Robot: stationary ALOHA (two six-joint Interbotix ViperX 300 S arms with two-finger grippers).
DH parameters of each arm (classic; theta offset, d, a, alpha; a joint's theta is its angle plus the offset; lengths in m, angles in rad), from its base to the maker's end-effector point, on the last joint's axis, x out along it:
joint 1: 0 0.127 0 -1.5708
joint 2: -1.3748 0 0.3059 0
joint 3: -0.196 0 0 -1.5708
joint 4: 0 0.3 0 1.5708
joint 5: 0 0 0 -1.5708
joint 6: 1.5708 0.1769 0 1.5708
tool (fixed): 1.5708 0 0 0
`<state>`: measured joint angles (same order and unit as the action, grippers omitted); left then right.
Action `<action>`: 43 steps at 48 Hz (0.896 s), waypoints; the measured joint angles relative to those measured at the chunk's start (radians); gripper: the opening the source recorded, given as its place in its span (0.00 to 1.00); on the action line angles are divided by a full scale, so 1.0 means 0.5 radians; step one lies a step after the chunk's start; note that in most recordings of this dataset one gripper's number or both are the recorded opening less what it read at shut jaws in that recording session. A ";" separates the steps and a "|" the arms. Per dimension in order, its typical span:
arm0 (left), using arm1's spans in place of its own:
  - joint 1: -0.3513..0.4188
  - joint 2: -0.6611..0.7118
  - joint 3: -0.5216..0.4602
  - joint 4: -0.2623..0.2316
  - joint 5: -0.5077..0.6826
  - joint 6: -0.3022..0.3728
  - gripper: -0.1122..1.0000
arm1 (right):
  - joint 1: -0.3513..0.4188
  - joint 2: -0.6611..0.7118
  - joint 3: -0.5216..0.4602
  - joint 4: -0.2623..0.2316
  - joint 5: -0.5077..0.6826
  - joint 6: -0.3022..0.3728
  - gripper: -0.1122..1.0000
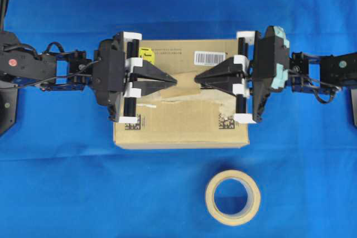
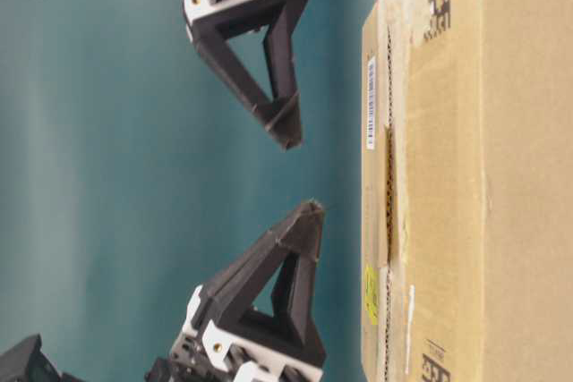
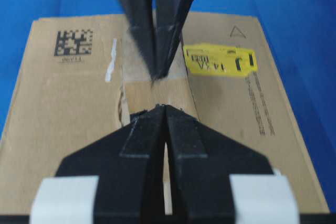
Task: Apply tape along the seams of the closed cardboard box to seal it securely.
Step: 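Slide both grippers outward along the seam, smoothing the tape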
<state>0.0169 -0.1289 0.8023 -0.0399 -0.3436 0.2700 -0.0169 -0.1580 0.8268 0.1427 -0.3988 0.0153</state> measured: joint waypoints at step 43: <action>-0.083 0.245 0.043 0.000 -0.021 -0.163 0.10 | 0.052 0.525 -0.236 0.098 -0.021 0.012 0.11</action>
<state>-0.0245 -0.0061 0.8237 -0.0399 -0.3543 0.1887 0.0092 0.1043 0.7087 0.1917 -0.4096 0.0215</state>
